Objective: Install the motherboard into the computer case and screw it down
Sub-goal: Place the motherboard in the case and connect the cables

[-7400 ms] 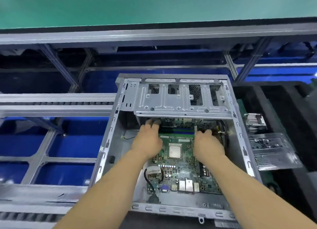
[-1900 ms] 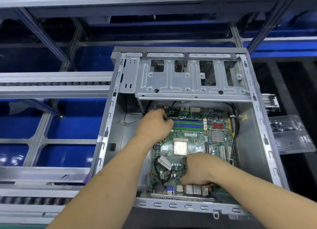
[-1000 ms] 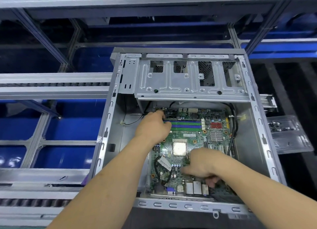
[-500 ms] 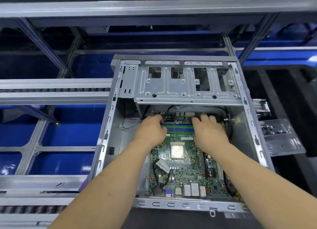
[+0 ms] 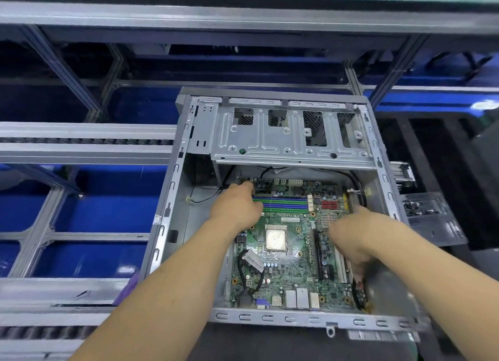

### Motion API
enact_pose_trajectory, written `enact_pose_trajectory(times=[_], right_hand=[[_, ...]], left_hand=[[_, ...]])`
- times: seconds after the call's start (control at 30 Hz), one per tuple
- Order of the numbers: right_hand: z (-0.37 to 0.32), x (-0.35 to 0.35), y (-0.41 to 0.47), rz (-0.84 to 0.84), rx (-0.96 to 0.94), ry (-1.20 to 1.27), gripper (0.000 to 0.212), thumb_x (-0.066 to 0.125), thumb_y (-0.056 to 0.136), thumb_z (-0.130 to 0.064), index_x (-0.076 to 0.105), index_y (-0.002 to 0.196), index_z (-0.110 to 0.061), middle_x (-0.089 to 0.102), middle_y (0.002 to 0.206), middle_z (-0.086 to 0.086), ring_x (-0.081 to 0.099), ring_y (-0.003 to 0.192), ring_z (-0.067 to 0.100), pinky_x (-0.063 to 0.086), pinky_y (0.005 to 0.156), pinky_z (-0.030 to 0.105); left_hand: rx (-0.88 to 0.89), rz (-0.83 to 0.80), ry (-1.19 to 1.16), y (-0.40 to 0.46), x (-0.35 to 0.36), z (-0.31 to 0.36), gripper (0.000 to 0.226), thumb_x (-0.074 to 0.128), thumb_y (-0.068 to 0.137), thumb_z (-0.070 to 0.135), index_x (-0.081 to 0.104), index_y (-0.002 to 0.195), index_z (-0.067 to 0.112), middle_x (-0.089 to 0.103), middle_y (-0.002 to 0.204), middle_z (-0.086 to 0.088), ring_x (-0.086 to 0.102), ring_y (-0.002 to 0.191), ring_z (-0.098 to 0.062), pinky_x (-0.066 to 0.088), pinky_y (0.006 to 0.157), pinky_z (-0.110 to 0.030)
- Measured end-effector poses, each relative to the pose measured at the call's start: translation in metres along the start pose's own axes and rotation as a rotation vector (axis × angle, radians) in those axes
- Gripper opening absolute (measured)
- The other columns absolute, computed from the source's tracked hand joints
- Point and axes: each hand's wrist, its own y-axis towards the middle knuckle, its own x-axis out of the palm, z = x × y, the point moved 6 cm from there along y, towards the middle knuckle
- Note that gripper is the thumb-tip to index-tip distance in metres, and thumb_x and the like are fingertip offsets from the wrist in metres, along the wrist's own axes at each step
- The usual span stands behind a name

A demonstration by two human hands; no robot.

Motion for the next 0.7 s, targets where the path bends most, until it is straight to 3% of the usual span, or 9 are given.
enact_pose_trajectory(times=[0.07,0.13,0.3,0.4,0.43,0.5,0.53,0.6,0.7], right_hand=[[-0.008,0.005,-0.002,-0.08,-0.012,-0.041,0.062,0.079,0.085,-0.042,0.059,0.134,-0.009,0.058,0.141,0.001,0.048,0.137,0.027,0.012,0.121,0.062],[-0.016,0.003,-0.003,-0.075,-0.076,0.05,0.053,0.077,0.089,-0.035,0.062,0.131,-0.006,0.058,0.143,0.002,0.048,0.138,0.028,0.009,0.121,0.063],[-0.007,0.001,-0.019,-0.051,-0.147,0.19,0.033,0.077,0.088,-0.024,0.074,0.115,-0.005,0.073,0.121,0.001,0.061,0.121,0.023,0.029,0.119,0.055],[-0.006,0.006,-0.016,-0.027,-0.118,0.149,0.026,0.077,0.089,-0.025,0.072,0.107,-0.007,0.072,0.113,0.0,0.06,0.119,0.024,0.024,0.119,0.053],[-0.007,0.003,-0.014,0.044,-0.099,0.115,0.013,0.073,0.092,-0.022,0.069,0.096,-0.01,0.07,0.103,-0.002,0.061,0.114,0.023,0.021,0.12,0.054],[-0.002,-0.008,-0.008,0.223,-0.022,0.055,0.023,0.061,0.096,-0.012,0.051,0.076,-0.017,0.059,0.083,-0.007,0.062,0.097,0.022,0.019,0.119,0.057],[0.001,-0.015,-0.007,0.271,-0.018,0.078,0.026,0.057,0.096,-0.01,0.048,0.072,-0.019,0.056,0.078,-0.009,0.061,0.091,0.021,0.023,0.118,0.056],[0.002,-0.023,-0.006,0.247,-0.107,0.258,0.022,0.06,0.095,-0.011,0.064,0.074,-0.018,0.061,0.075,-0.017,0.062,0.091,0.013,0.038,0.109,0.045],[0.01,-0.04,-0.002,0.335,-0.179,0.546,0.016,0.066,0.093,-0.014,0.077,0.085,-0.022,0.062,0.069,-0.026,0.065,0.081,-0.001,0.054,0.091,0.033]], left_hand=[[0.001,-0.005,0.004,0.0,0.0,0.0,0.044,0.051,0.093,0.032,0.049,0.136,0.021,0.047,0.134,-0.009,0.055,0.11,-0.027,0.05,0.086,-0.037],[-0.001,-0.01,0.005,0.0,0.001,0.0,0.044,0.051,0.093,0.032,0.048,0.136,0.021,0.047,0.133,-0.009,0.056,0.11,-0.027,0.051,0.087,-0.038],[0.009,-0.012,0.011,0.002,0.002,-0.001,0.04,0.054,0.093,0.026,0.05,0.133,0.022,0.048,0.131,-0.009,0.055,0.11,-0.027,0.05,0.088,-0.038],[0.026,0.059,-0.006,0.002,0.0,-0.003,0.034,0.05,0.094,0.008,0.057,0.126,0.02,0.055,0.124,-0.009,0.057,0.099,-0.027,0.049,0.077,-0.035],[0.018,0.1,-0.023,0.002,-0.004,-0.005,0.036,0.047,0.092,0.002,0.061,0.121,0.018,0.059,0.118,-0.009,0.057,0.093,-0.026,0.047,0.073,-0.033],[-0.013,0.184,-0.062,0.001,-0.013,-0.007,0.038,0.041,0.084,-0.008,0.066,0.103,0.013,0.064,0.1,-0.008,0.054,0.081,-0.027,0.044,0.066,-0.032],[-0.024,0.227,-0.077,0.001,-0.017,-0.007,0.032,0.039,0.082,-0.009,0.064,0.09,0.011,0.062,0.087,-0.007,0.054,0.076,-0.029,0.044,0.062,-0.032],[-0.024,0.282,-0.097,-0.001,-0.021,-0.006,0.023,0.041,0.086,-0.001,0.053,0.073,0.012,0.055,0.072,-0.003,0.053,0.07,-0.031,0.04,0.056,-0.03],[0.029,0.253,-0.08,0.0,-0.016,-0.001,0.017,0.046,0.096,0.015,0.063,0.095,0.012,0.059,0.103,-0.01,0.058,0.082,-0.033,0.042,0.065,-0.032]])
